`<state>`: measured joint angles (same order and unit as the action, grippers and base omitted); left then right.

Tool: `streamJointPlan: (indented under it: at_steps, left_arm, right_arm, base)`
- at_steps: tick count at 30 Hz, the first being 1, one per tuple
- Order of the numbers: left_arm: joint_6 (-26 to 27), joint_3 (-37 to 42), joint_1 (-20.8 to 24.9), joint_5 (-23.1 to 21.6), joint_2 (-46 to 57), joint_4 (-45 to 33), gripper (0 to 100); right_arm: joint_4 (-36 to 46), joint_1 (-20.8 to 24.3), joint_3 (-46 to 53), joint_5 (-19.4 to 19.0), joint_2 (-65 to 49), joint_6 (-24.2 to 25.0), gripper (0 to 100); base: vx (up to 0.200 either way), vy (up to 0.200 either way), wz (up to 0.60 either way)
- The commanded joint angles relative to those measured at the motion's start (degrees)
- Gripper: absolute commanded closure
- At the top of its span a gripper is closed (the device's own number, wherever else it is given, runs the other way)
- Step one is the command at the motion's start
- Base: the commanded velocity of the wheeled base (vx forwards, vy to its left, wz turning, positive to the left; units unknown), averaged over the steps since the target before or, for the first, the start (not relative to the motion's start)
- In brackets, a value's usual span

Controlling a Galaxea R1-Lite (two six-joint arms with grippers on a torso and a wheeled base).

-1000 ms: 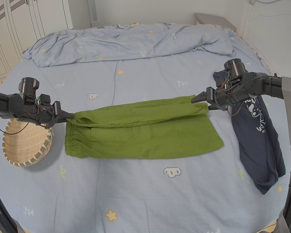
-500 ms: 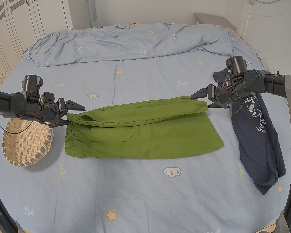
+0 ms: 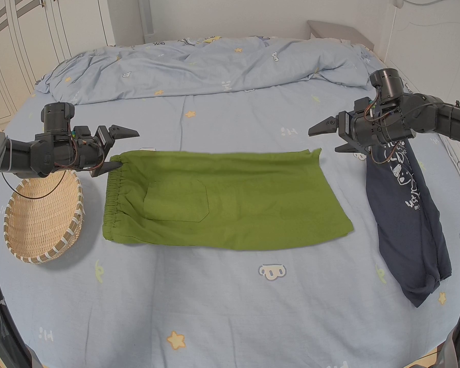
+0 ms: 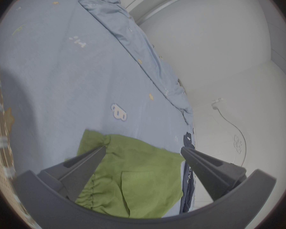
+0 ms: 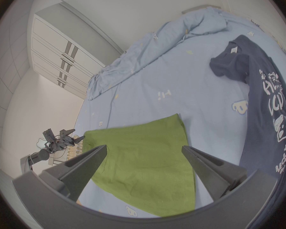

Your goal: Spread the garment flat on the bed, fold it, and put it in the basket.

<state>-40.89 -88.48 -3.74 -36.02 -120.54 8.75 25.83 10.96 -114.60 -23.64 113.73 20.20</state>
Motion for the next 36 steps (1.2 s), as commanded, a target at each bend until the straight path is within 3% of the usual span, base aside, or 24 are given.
streamJointPlan:
  at_steps: [1, 10, 16, 17, 20, 25, 36]
  left_arm:
    - [-0.42, -2.05, -1.18, 0.16, -3.39, 0.74, 0]
    - [1.07, 1.56, -0.48, 0.34, -1.36, 0.83, 0]
    - [7.93, 11.14, -0.48, 0.34, 6.99, 0.83, 0]
    - [10.13, 15.44, -0.83, 0.25, 10.5, 0.83, 0]
    - [13.64, 20.89, -0.56, 0.95, 14.02, 1.0, 0]
    - [19.88, 24.58, -0.65, 5.96, 14.28, 1.09, 0]
    - [21.9, 24.76, 0.4, 7.46, 8.66, 3.55, 0]
  right_arm:
    - [-0.08, -0.5, 0.01, -0.01, -3.25, 0.19, 0]
    - [-0.43, -3.66, 8.78, -0.01, -5.09, 4.41, 0]
    - [-6.85, -5.86, 20.21, -0.36, -7.91, 4.5, 0]
    - [-12.82, -6.83, 25.92, -1.94, -9.75, 4.41, 0]
    - [-19.06, -7.53, 31.28, -7.21, -12.83, 5.02, 0]
    - [-20.03, -6.48, 32.6, -8.27, -14.23, 6.17, 0]
    - [-20.12, -5.86, 33.04, -8.35, -14.15, 6.17, 0]
  base:
    - [0.0, 0.0, 0.0]
    - [0.0, 0.0, 0.0]
    - [0.0, 0.0, 0.0]
    - [0.0, 0.0, 0.0]
    - [0.0, 0.0, 0.0]
    - [0.0, 0.0, 0.0]
    - [0.0, 0.0, 0.0]
